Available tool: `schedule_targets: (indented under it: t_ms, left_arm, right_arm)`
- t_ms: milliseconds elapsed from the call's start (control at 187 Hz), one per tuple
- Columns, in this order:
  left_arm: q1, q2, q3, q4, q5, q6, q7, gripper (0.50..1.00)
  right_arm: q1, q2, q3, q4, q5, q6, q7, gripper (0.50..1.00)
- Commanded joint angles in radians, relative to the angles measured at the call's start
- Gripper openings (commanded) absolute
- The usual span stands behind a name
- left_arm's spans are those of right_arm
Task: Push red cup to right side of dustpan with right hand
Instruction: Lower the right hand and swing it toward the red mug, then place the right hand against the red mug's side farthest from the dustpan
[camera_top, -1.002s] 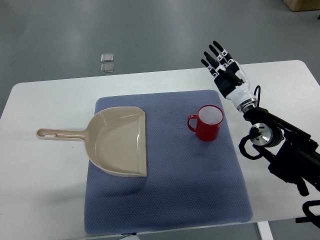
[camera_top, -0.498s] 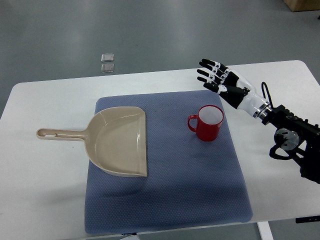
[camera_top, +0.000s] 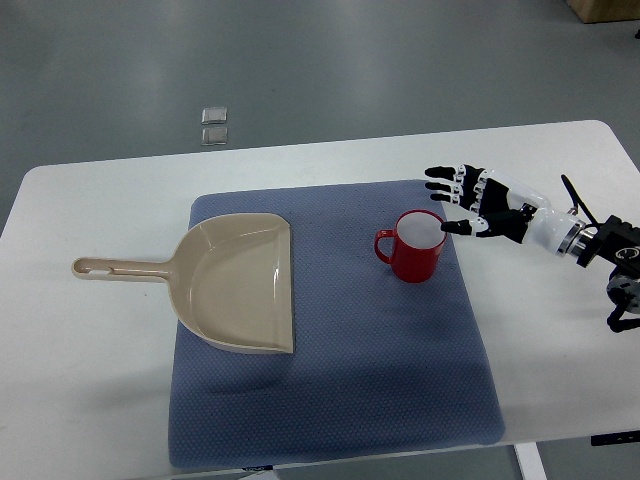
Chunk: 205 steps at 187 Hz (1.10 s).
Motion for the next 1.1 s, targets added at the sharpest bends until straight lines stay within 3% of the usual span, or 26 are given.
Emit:
schedule_targets:
  t_ms: [0, 397, 1093]
  left_arm:
    - [0.000, 0.000, 0.000, 0.000, 0.000, 0.000, 0.000, 1.000]
    - [0.000, 0.000, 0.001, 0.000, 0.000, 0.000, 0.000, 1.000]
    - [0.000, 0.000, 0.000, 0.000, 0.000, 0.000, 0.000, 1.000]
  right_arm:
    - [-0.014, 0.013, 0.001, -0.001, -0.051, -0.017, 0.000, 0.934]
    - [-0.038, 0.031, 0.001, -0.005, -0.055, -0.103, 0.000, 0.934]
    - [-0.055, 0.103, 0.003, -0.015, -0.055, -0.128, 0.000, 0.934]
